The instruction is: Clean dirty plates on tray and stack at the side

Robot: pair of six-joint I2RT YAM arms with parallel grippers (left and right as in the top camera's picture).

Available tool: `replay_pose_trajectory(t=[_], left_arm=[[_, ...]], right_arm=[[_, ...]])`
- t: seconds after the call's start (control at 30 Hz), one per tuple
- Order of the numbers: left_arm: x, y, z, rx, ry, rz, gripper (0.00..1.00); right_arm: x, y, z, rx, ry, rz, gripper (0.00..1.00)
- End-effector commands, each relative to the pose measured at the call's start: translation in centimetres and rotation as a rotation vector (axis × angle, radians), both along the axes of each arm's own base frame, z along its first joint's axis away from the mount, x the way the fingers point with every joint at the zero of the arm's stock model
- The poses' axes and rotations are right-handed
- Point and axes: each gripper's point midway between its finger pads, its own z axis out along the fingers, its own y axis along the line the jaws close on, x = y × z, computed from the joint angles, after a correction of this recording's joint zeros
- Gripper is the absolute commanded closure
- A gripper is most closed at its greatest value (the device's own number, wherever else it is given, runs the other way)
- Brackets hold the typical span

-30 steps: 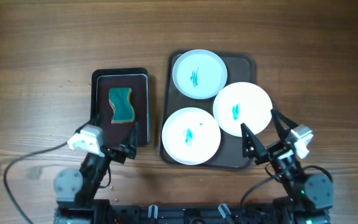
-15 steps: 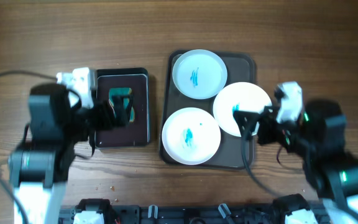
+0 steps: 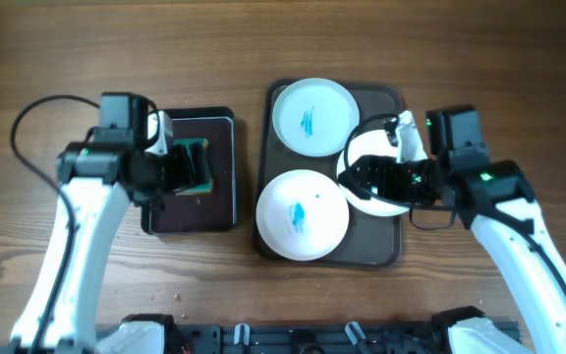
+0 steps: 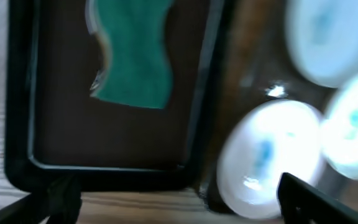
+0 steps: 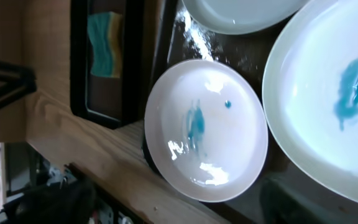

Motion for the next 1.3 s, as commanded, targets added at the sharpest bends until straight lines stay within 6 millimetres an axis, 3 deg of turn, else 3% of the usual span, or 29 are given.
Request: replay_pose_trajectory(t=[0.0,0.13,0.23,0.37,0.4,0.43,0.57,0.6,0.73,0.77,0.93,1.1,1.27], left_arm=[[-0.5,1.6,-5.6,0.09,0.152,0.08,0.13],[0.4,1.2,-9.2,0.098,0.212,0.066,0.25],[1.3,0.7,-11.2,0.102,0.226,0.049,0.43],[1.2,0.7,-12.8,0.137,0.256,0.036,0.74],[1.2,0.9,-12.9,0.155,0.258,0.035,0.89],[1.2,1.1,-13.0,0.168,0.257,0.034,0.96],[1.2,1.1,-12.2,0.17,0.255,0.033,0.96],[1.2,1.1,-11.7,0.17,0.259,0.033,0.92],[1.2,1.1,-9.2,0.173,0.273,0.031,0.41],[1.6,1.0,-8.1,0.173,0.257,0.025,0.0],[4.3,2.0,-6.6,0.232,0.138,0.015,0.0],[7.3,0.6,-7.7,0.215,0.023,-0.093,0.0],[8.0,0.1,-10.3,0.22,0.051,-0.107,0.28]], right_arm=[[-0.8,1.3,-0.3,-0.006,0.018,0.063,0.25],[-1.3,1.8,-0.8,-0.051,0.014,0.085,0.37],[-1.4,1.9,-1.1,-0.068,0.033,0.057,0.38],[-1.5,1.9,-1.1,-0.069,0.041,0.054,0.38],[-1.5,1.9,-1.2,-0.069,0.045,0.054,0.38],[-1.6,1.8,-1.2,-0.071,0.048,0.054,0.38],[-1.7,1.8,-1.3,-0.072,0.054,0.055,0.39],[-1.7,1.8,-1.3,-0.073,0.054,0.055,0.39],[-1.7,1.8,-1.3,-0.073,0.054,0.055,0.39],[-1.7,1.8,-1.3,-0.072,0.054,0.055,0.39],[-1.7,1.8,-1.3,-0.072,0.053,0.054,0.38],[-1.6,1.8,-1.2,-0.072,0.05,0.055,0.39],[-1.7,1.8,-1.3,-0.073,0.053,0.054,0.38]])
